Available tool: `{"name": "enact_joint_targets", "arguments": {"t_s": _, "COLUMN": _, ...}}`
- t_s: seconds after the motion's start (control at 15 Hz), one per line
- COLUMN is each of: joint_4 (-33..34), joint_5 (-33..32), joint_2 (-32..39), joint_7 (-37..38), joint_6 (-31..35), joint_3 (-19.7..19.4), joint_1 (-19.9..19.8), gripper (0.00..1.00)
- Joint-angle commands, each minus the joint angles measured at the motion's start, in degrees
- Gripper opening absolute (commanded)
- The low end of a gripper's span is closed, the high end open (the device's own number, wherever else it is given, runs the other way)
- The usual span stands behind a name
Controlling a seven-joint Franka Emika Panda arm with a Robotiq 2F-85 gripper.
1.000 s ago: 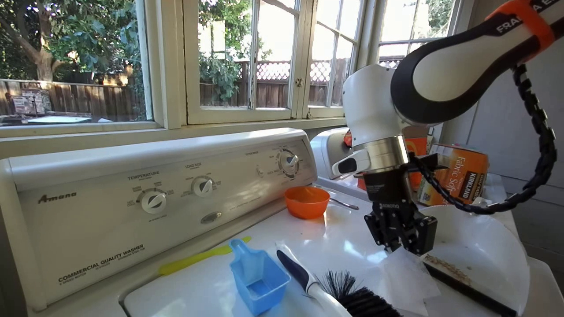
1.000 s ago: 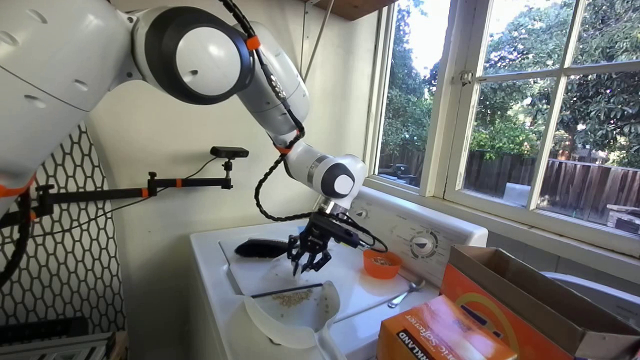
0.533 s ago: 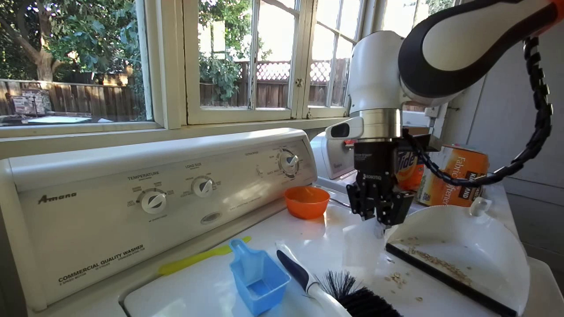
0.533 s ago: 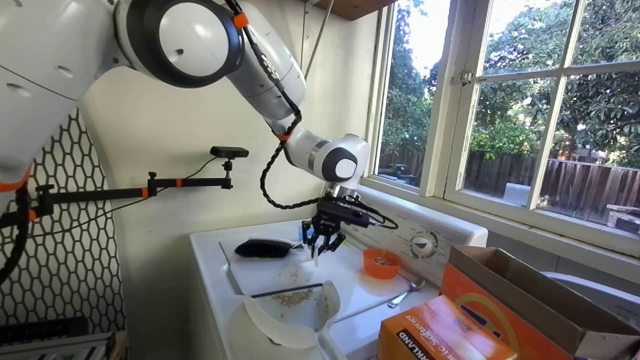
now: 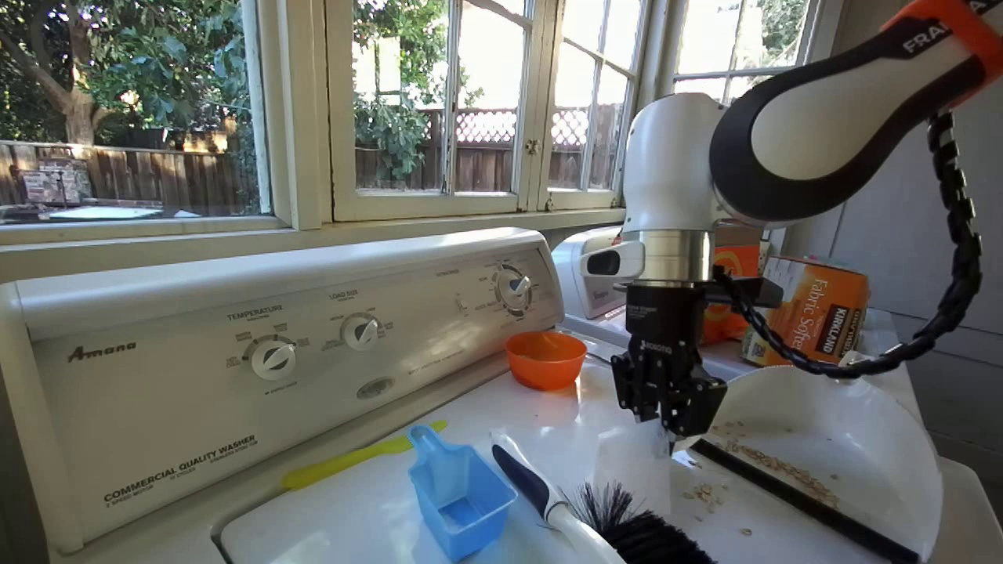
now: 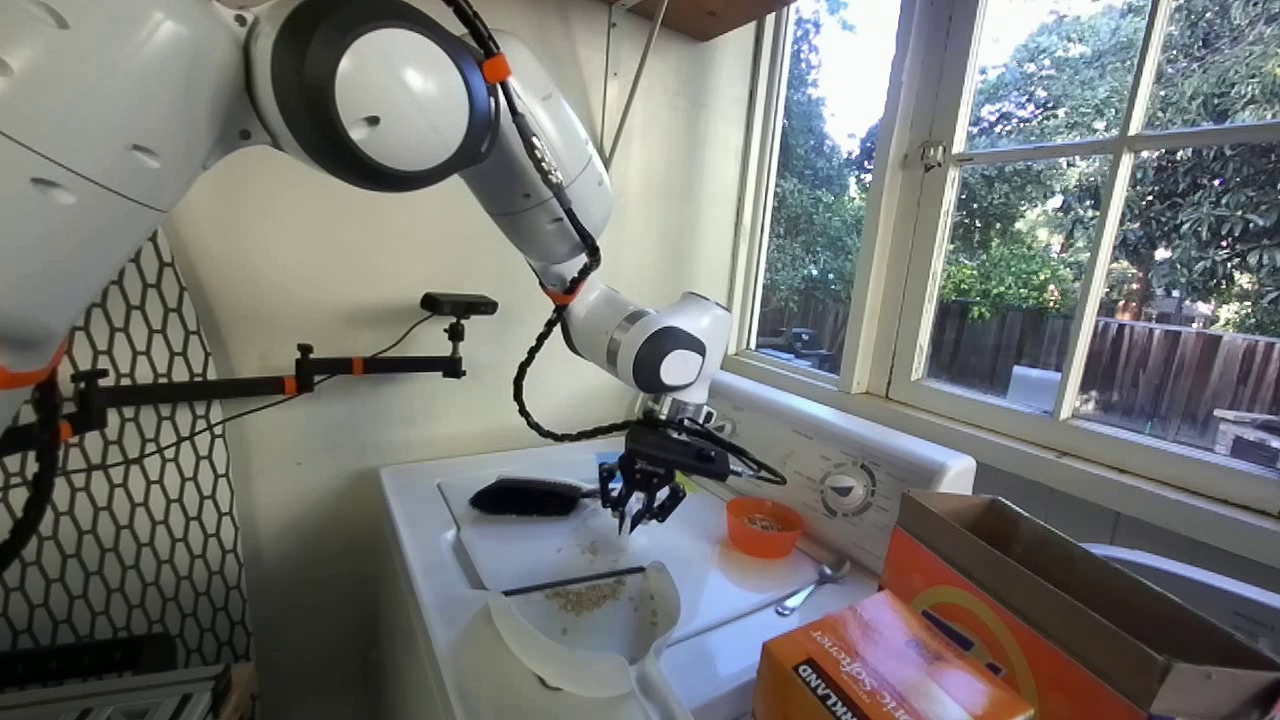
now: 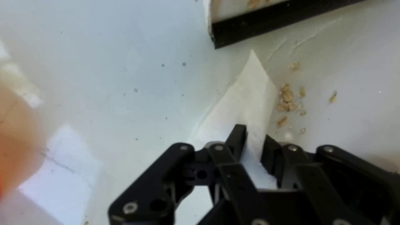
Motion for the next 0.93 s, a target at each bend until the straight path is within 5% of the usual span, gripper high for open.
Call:
{"name": "enact_joint_targets", "arguments": {"t_s": 0.0, "joint_4": -1.2, "joint_5": 0.7, "joint_2": 0.8, "joint_7": -0.4, "joint_6": 0.7, "joint_3": 0.2, "joint_1": 0.0, "gripper": 0.03}}
{"name": "enact_joint_targets", "arguments": {"t_s": 0.87, "joint_4": 0.0, "joint_5": -1.7, "joint_2": 0.6, "joint_7": -3.4, "joint_6": -10.1, "joint_3": -0.5, "joint_1": 0.5, "gripper": 0.03}}
